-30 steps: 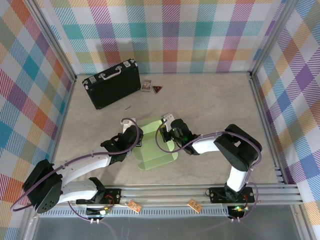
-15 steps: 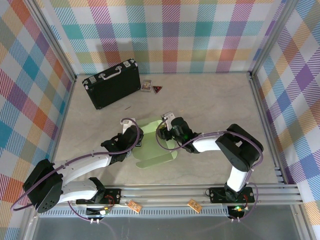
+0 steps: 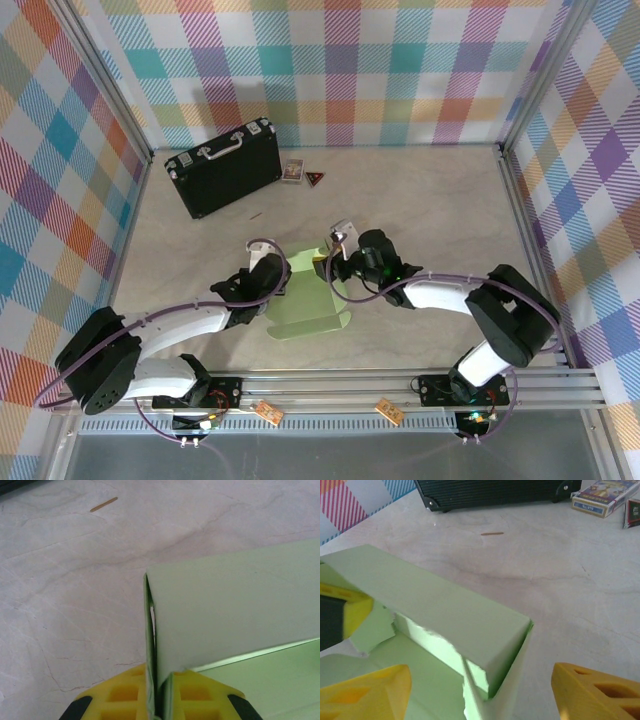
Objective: Fold the paper box
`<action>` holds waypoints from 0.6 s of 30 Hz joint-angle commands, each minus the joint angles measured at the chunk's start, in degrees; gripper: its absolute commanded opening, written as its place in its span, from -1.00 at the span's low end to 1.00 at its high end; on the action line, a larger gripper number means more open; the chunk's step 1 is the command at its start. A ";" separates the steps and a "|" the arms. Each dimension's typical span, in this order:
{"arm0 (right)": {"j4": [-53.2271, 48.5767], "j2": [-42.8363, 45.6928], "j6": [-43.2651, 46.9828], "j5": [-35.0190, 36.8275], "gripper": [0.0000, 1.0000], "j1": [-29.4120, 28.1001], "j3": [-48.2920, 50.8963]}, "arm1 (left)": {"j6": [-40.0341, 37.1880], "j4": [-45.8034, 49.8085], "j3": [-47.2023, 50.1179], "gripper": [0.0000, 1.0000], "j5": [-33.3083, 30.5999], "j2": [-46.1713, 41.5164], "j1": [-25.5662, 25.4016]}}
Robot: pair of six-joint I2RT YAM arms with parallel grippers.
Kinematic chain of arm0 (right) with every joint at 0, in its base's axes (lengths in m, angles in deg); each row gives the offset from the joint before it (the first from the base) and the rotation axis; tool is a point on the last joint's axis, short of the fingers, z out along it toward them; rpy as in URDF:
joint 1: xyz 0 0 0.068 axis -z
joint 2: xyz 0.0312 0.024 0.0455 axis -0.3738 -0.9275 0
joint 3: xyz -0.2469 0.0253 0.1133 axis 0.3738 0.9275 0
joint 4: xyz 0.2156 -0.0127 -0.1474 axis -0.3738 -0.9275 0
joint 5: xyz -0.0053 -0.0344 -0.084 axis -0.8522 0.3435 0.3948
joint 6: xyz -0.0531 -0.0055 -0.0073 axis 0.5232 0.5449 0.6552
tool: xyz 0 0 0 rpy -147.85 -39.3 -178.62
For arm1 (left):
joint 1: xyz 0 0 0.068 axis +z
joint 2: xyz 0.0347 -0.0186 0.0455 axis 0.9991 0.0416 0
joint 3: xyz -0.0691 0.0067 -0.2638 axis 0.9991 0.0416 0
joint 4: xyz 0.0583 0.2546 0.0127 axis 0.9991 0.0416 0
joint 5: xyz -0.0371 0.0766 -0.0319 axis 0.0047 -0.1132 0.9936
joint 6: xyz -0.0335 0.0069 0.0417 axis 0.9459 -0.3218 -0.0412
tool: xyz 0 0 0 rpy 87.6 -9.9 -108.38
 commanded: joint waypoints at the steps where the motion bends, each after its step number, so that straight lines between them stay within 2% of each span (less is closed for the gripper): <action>1: -1.77 1.91 0.18 0.73 0.48 0.10 0.57 | -1.05 -5.30 1.89 -1.00 -2.26 1.63 -0.40; 9: 0.53 6.51 -0.33 1.59 0.46 0.28 4.22 | -4.27 -17.39 7.63 -1.00 -4.58 2.47 -0.99; 13: -4.69 8.45 -6.55 3.77 0.46 1.66 2.50 | -6.26 -23.59 10.17 -1.00 -4.87 3.68 -2.06; 18: -7.62 8.39 -15.52 1.49 0.48 3.28 0.40 | -7.83 -32.06 13.02 -1.00 -5.28 6.74 -3.31</action>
